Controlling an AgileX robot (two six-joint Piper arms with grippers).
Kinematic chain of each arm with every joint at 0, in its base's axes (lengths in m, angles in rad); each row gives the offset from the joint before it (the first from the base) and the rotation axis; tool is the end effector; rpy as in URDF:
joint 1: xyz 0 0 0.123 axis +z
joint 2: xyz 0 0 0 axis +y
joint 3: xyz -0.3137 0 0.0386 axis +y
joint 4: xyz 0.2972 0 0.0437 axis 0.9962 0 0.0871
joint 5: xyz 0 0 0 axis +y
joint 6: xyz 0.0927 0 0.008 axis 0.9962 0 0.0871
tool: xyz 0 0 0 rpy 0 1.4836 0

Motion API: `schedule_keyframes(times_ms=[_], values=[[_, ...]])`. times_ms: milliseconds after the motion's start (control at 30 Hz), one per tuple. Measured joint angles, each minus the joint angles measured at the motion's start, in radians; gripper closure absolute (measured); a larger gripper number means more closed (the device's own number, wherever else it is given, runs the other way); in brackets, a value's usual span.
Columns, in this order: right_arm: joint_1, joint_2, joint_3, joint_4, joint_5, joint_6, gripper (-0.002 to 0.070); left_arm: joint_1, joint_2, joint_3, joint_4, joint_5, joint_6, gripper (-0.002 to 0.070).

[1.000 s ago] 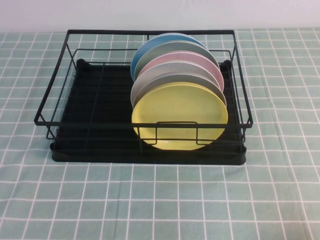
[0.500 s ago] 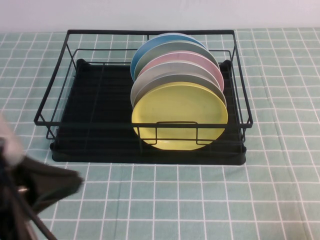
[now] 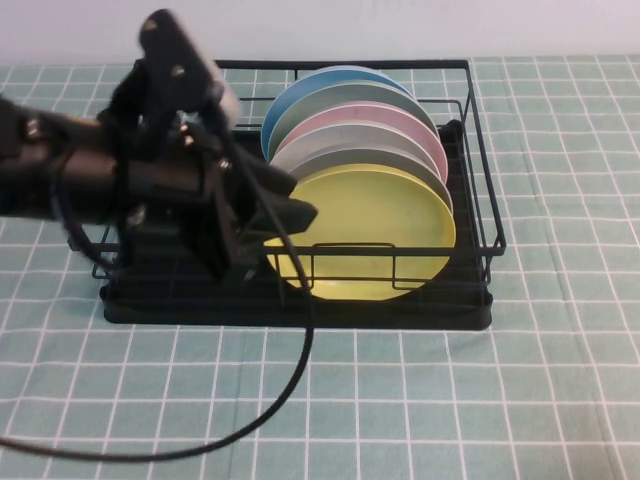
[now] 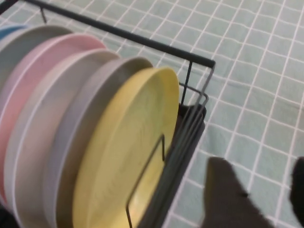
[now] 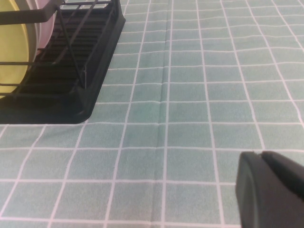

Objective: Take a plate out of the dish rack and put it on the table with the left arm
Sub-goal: Grasp the plate from the shelf

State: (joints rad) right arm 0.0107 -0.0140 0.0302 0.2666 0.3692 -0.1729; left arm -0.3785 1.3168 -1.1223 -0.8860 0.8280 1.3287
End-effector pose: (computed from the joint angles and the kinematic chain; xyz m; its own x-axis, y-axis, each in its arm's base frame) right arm 0.0724 0.0096 0.1698 -0.2893 0.0730 -0.9544 -0.0800 0.9918 0.1001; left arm 0.2744 -0.1663 0.3719 -0.0677 0.5526 -0.8307 0.9275 0.3417 0.1517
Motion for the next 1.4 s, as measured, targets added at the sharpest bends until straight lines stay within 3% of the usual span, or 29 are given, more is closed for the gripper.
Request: schedule_keyframes(times_ms=[100,267,733,1400], values=[[0.0,0.0,0.0,0.0,0.0,0.0,0.0694,0.0,0.079,-0.048,-0.075,-0.008,0.091,0.0327],[0.0,0.0,0.0,0.0,0.0,0.0,0.0694,0.0,0.174,-0.113,-0.168,-0.057,0.206,0.0285],[0.0,0.0,0.0,0.0,0.0,0.0,0.0694,0.0,0.333,-0.147,-0.255,-0.129,0.466,0.0279],[0.0,0.0,0.0,0.0,0.0,0.0,0.0694,0.0,0.412,-0.149,-0.329,-0.168,0.617,0.0309]])
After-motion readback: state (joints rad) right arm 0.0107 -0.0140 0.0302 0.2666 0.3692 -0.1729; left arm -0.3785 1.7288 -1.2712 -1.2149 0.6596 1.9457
